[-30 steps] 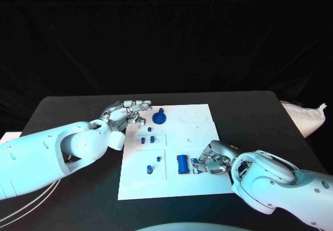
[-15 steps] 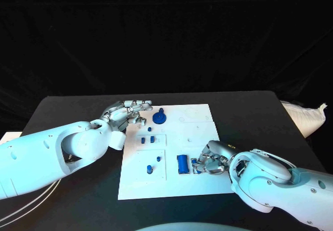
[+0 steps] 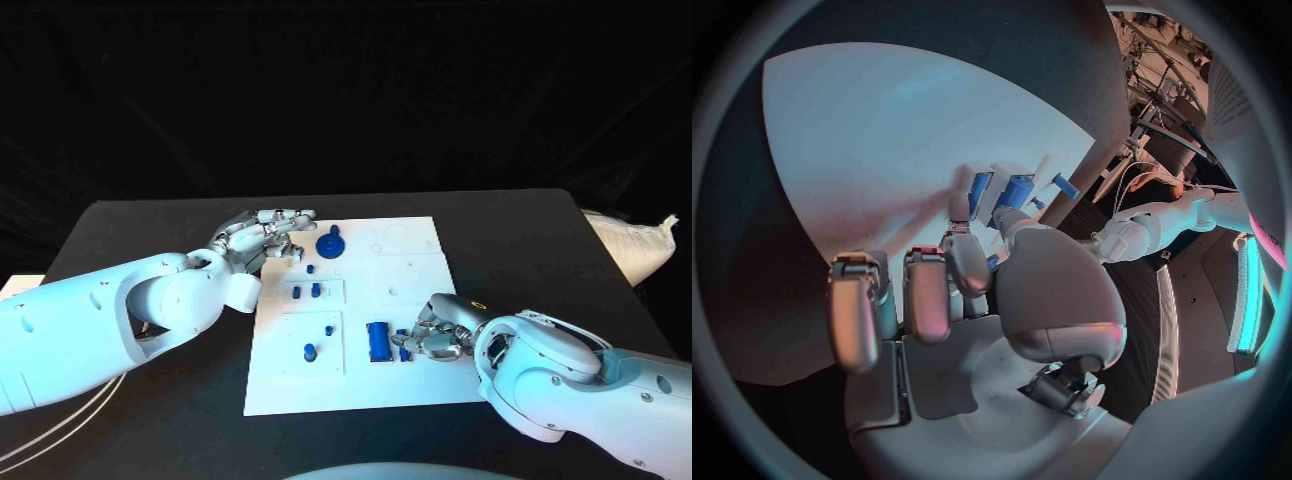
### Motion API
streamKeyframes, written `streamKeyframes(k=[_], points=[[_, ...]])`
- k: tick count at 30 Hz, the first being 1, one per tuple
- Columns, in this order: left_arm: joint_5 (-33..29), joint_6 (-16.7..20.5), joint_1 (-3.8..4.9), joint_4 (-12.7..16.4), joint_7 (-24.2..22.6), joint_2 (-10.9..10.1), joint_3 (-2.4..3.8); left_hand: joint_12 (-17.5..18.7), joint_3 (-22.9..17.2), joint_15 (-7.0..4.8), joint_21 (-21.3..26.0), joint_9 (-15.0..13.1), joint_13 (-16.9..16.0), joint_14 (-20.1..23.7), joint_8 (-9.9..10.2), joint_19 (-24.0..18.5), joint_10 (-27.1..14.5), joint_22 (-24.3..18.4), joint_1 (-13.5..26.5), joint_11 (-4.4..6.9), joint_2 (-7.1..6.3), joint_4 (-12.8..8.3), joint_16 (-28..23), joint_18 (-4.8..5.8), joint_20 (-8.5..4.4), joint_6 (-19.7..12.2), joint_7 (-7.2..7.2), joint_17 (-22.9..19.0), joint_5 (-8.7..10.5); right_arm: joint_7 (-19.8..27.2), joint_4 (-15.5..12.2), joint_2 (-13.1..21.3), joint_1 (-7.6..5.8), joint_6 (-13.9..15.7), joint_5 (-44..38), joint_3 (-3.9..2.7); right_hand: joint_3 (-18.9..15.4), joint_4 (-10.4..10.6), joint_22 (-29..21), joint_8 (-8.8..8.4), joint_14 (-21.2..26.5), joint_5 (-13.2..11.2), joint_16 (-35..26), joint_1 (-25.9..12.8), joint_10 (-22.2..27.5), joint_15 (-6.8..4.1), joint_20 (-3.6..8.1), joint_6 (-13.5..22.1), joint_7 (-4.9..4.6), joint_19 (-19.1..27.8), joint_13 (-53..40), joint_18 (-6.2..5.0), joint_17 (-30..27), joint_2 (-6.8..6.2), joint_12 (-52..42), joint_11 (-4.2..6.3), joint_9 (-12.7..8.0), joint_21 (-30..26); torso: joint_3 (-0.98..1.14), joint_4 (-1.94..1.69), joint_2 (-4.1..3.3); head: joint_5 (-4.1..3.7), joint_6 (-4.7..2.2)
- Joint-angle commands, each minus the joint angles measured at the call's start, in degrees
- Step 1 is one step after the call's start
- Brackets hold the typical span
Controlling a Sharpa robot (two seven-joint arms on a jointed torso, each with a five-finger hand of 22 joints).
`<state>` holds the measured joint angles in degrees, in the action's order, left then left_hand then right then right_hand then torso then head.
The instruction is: Assemble the parts on the task board
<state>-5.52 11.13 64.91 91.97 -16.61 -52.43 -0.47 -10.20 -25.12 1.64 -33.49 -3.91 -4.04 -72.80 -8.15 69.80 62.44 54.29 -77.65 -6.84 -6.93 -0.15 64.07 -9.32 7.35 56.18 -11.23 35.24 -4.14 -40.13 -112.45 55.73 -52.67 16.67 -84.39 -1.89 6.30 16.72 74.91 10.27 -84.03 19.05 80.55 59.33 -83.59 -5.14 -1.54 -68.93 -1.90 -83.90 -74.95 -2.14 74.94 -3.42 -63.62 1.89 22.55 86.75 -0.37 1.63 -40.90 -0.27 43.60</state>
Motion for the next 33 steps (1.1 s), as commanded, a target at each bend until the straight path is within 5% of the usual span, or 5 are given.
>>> streamKeyframes(k=[1, 20, 26, 29, 33], points=[[0.2, -1.2, 0.01, 0.1, -0.1, 0.1, 0.02, -0.3, 0.3, 0.13, 0.2, -0.1, 0.0, 0.3, -0.2, -0.3, -0.3, 0.0, 0.2, -0.05, 0.17, 0.0, -0.4, -0.99, 0.06, -0.5, 0.03, -0.1, -0.18, -0.8, -0.3, -0.1, 0.08, -0.7, -1.0, 0.03, -1.4, 0.1, 11.9, -0.02, -3.8, -1.3, 0.3, -1.1, -0.8, -0.25, 0.35, -0.1, -0.25, -3.4, -0.3, 1.06, 3.2, 0.36, -0.1, 0.05, 0.0, 0.3, 0.02, 0.01, 0.00, -0.04, -0.07], [0.4, -1.3, 0.00, -0.2, -0.3, 0.1, -0.11, -0.3, 0.3, 0.13, 0.2, -0.1, 0.0, 0.3, -0.2, -0.3, -0.3, 0.0, 0.2, -0.05, 0.17, 0.0, -0.4, -0.99, 0.06, -0.5, 0.03, -0.1, -0.18, 5.7, -0.8, 3.6, -0.38, 4.4, 3.5, -0.02, -5.7, -2.0, 10.3, -2.10, -3.4, -4.4, -1.5, 9.5, 1.5, 0.58, -0.16, 3.8, -1.78, -2.0, 2.1, 0.52, 1.1, 0.40, 5.6, -1.09, -0.8, -1.4, 0.04, 0.08, 0.19, 0.01, -0.30], [0.3, -1.2, -0.09, -0.9, -1.0, 0.4, -0.54, -0.5, 0.6, 0.17, 0.4, -0.1, 0.0, 0.4, -0.3, -0.4, -0.4, -0.2, 0.5, -0.09, 0.17, 0.1, -0.4, -1.00, 0.09, -0.6, -0.01, -0.3, -0.14, 19.2, 1.9, 4.4, -1.56, 11.0, 19.5, -0.03, -6.6, -2.6, 7.9, -4.17, -2.6, -3.6, -4.1, 13.6, 4.8, 1.67, -1.19, 6.8, -3.26, 0.1, 6.6, -0.26, -1.9, 1.03, 14.0, -2.39, -1.8, -3.8, 0.04, 0.11, 0.72, -0.21, -0.92], [-0.2, -1.0, -0.18, -1.5, -2.0, 0.8, -0.64, -0.7, 1.0, 0.21, 1.0, -0.1, -0.1, 0.7, -0.4, -0.7, -0.4, -0.6, 0.8, -0.09, 0.14, 0.4, -0.7, -1.09, 0.14, -0.6, 0.02, -0.9, -0.12, 27.5, 4.6, 4.1, -2.97, 12.3, 30.9, -0.03, -6.8, -3.3, -0.3, -5.56, 1.1, -4.5, -15.3, 16.6, 12.0, 2.53, -1.98, 9.0, -4.36, 7.1, 16.9, -2.76, -13.7, 1.63, 32.0, -3.47, -2.8, -12.4, -0.03, 0.12, 1.28, -0.51, -1.41], [-1.1, 0.1, -0.32, -3.2, -4.4, 1.5, -0.71, -1.9, 1.3, -0.23, 1.8, -0.5, -0.3, 3.4, -1.9, -1.6, 0.7, -0.9, 0.8, 0.85, 0.86, 0.5, -3.7, -1.27, -0.06, 1.6, 1.25, -6.0, -0.17, 39.9, 10.8, 3.0, -5.84, 12.6, 48.7, -0.02, -6.5, -3.6, -25.2, -6.57, 11.6, -5.5, -43.3, 20.8, 19.8, 4.69, -3.85, 11.5, -6.40, 25.5, 28.9, -8.31, -37.0, 2.86, 46.8, -5.69, -4.2, -41.2, -0.25, 0.12, 2.37, -0.87, -2.26]])
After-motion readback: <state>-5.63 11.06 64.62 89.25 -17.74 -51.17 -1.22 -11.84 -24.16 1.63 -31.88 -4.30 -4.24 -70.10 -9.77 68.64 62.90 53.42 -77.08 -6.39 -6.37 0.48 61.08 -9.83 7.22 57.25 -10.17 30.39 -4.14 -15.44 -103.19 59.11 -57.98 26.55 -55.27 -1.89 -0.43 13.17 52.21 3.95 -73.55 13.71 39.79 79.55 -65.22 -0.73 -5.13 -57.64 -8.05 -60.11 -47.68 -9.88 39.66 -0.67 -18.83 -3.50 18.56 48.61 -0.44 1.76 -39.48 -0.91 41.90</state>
